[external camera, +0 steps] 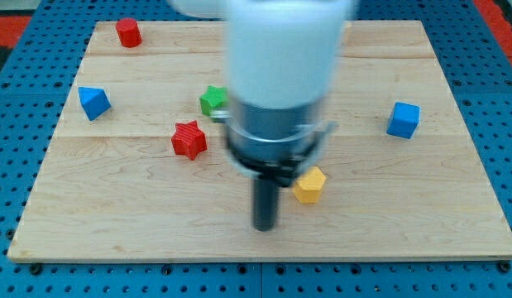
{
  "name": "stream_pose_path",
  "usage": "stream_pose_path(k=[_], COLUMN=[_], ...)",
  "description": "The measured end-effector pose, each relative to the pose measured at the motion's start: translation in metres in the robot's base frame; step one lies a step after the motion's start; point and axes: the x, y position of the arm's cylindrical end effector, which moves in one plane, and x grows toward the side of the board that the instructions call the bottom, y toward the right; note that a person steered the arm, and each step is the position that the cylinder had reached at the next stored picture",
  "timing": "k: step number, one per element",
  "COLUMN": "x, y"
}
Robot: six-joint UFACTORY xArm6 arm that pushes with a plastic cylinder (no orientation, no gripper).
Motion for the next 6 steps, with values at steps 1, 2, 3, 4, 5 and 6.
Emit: stream_pose_path(k=[1,2,3,4,5,6], x=[-0.06,-0.052,-0.033,-0.041,-0.029,-0.037], y=[0.032,0.093,0.125,0.062,0.047,0.048])
